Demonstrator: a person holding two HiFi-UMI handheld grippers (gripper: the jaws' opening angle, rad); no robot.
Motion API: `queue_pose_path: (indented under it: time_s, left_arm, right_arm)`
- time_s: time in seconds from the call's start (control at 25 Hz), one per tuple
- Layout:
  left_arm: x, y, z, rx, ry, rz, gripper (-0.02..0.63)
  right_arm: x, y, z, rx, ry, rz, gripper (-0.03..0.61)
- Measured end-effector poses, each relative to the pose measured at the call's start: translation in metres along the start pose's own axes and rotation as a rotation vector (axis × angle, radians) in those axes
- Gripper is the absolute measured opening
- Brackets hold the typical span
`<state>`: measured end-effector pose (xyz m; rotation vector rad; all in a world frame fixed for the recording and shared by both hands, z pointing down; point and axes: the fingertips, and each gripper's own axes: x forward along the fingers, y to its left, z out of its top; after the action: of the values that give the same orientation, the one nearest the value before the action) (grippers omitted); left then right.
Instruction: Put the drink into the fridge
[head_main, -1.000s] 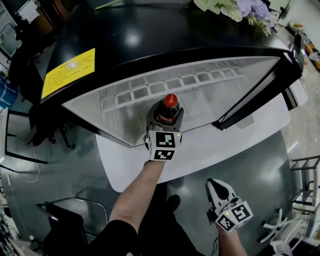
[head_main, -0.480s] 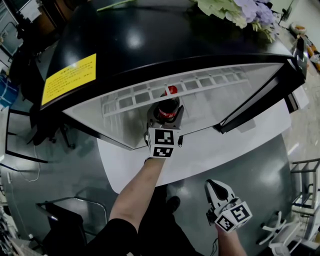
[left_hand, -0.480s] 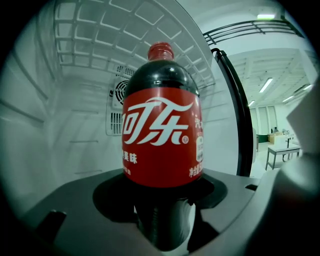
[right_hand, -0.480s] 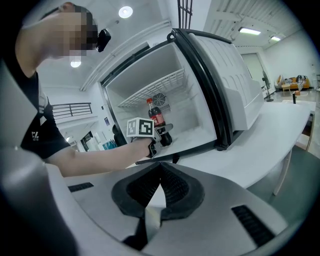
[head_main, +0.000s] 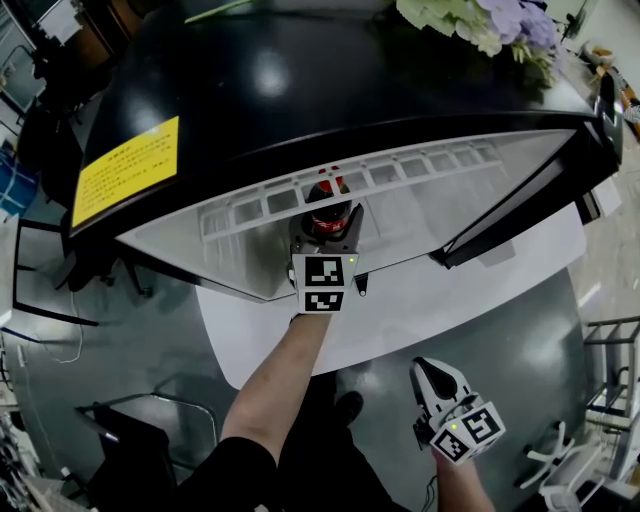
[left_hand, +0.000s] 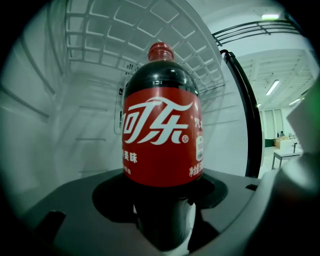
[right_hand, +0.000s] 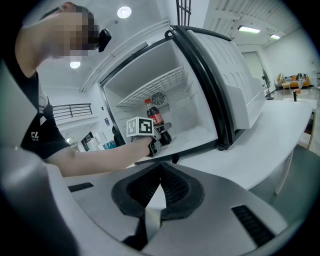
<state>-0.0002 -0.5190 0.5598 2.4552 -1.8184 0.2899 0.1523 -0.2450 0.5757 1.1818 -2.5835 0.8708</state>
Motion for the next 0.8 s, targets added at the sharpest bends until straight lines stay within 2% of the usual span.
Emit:
queue_pose_path:
  time_s: [0.32, 0.44, 0.8]
  left_arm:
    - [-0.003, -0.001, -0.002, 0.014, 0.009, -0.012, 0.307]
    - [-0.009, 0.000, -0.004, 0.012, 0.015, -0.019, 0.328]
    - [-0.043, 0.002, 0.001, -0.010, 0.056, -0.006, 0.331]
  right_arm:
    - [0.002, 0.007, -0.006, -0.001, 0.011, 0.010, 0.015]
    - [-0.001, 0.010, -0.005, -0.005, 0.009, 0.010, 0.015]
    - [-0.014, 0.039, 0.024, -0.051, -0.010, 0.026, 0.015]
